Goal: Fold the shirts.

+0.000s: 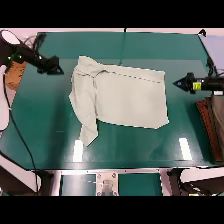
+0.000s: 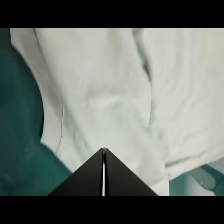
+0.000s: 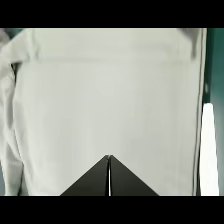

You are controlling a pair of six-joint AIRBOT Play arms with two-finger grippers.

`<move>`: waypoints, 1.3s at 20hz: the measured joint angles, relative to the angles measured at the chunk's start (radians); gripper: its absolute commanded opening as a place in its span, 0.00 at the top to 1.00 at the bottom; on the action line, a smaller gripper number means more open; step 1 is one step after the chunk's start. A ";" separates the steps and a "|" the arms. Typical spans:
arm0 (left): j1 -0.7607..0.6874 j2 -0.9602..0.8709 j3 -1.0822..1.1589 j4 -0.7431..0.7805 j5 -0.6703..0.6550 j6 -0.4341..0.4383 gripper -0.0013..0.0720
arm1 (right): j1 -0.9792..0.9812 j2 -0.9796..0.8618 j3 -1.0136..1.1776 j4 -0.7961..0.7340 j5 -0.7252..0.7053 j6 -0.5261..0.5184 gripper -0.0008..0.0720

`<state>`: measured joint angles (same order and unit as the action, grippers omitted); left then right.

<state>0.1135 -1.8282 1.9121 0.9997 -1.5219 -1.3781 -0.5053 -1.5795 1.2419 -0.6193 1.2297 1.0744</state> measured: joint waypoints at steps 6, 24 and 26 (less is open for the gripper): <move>-0.033 0.372 -0.545 0.137 0.026 -0.002 0.95 | -0.035 0.318 -0.379 -0.096 0.005 0.031 0.96; -0.153 0.517 -1.363 -0.442 0.777 0.076 0.95 | -0.052 0.520 -0.568 -0.129 -0.083 0.046 0.96; -0.156 0.507 -1.353 -0.447 0.791 0.077 0.95 | -0.052 0.520 -0.568 -0.129 -0.086 0.044 0.96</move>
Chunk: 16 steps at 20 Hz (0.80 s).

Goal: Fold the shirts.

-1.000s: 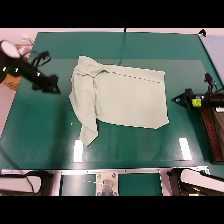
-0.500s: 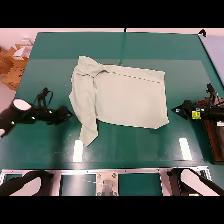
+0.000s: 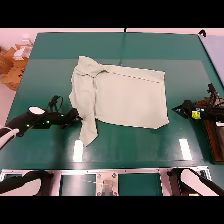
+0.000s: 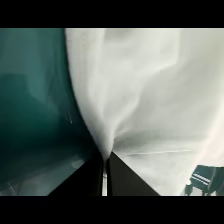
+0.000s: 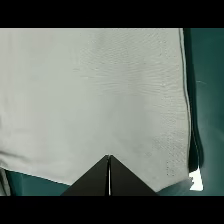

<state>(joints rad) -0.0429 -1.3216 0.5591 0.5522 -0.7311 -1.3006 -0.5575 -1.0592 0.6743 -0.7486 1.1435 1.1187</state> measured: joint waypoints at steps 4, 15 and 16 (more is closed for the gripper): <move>0.101 -0.014 0.089 0.104 -0.061 -0.001 0.95 | 0.000 0.000 0.000 -0.011 -0.004 0.000 0.92; 0.354 -0.012 0.295 0.257 -0.283 0.096 0.95 | -0.002 -0.150 -0.002 -0.195 -0.003 0.154 0.41; 0.356 -0.012 0.297 0.261 -0.283 0.103 0.95 | -0.002 -0.185 -0.002 -0.189 -0.003 0.147 0.41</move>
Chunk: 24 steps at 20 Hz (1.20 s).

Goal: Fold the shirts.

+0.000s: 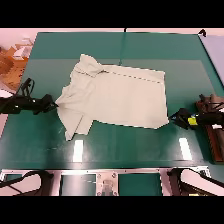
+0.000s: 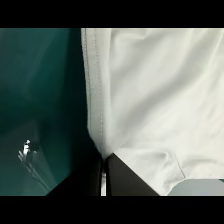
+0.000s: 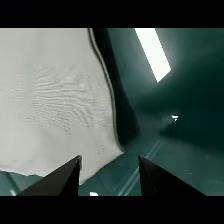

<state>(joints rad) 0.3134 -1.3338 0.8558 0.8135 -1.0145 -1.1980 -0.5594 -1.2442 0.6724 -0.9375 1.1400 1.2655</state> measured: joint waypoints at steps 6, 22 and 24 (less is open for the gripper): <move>0.008 0.000 0.006 0.008 0.006 0.018 0.95 | 0.067 -0.154 -0.002 0.121 -0.020 -0.067 0.96; 0.010 0.472 0.973 -0.006 -0.049 0.022 0.95 | -0.032 0.307 1.011 0.261 0.182 0.124 0.96; 0.010 0.512 1.107 0.005 -0.032 0.022 0.95 | -0.076 0.356 1.181 0.265 0.183 0.155 0.96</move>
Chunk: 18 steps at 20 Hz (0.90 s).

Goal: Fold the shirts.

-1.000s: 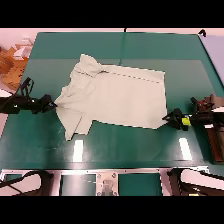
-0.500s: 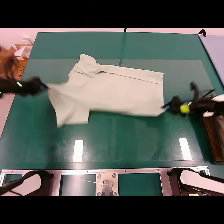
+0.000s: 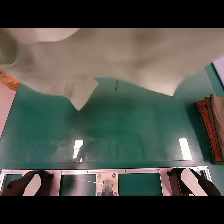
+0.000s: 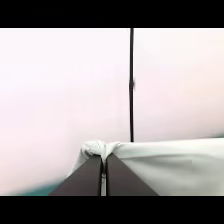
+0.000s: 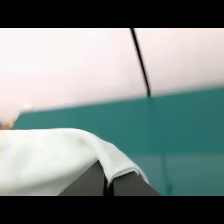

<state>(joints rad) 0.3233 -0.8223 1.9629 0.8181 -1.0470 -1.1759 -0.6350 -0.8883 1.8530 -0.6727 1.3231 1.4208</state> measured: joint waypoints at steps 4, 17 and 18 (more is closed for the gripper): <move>0.000 0.042 0.108 0.052 -0.036 -0.058 0.95 | -0.040 0.066 0.139 0.000 0.009 0.031 0.96; -0.093 -0.210 -0.530 -0.059 -0.051 -0.061 0.95 | 0.125 -0.067 -0.656 0.067 -0.228 -0.149 0.96; -0.126 -0.283 -0.576 -0.064 -0.006 -0.044 0.95 | 0.154 -0.132 -0.713 0.066 -0.282 -0.174 0.96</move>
<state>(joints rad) 0.1978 -1.1057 1.3865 0.7540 -1.0527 -1.2198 -0.4808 -1.0206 1.1397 -0.6064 1.0409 1.2465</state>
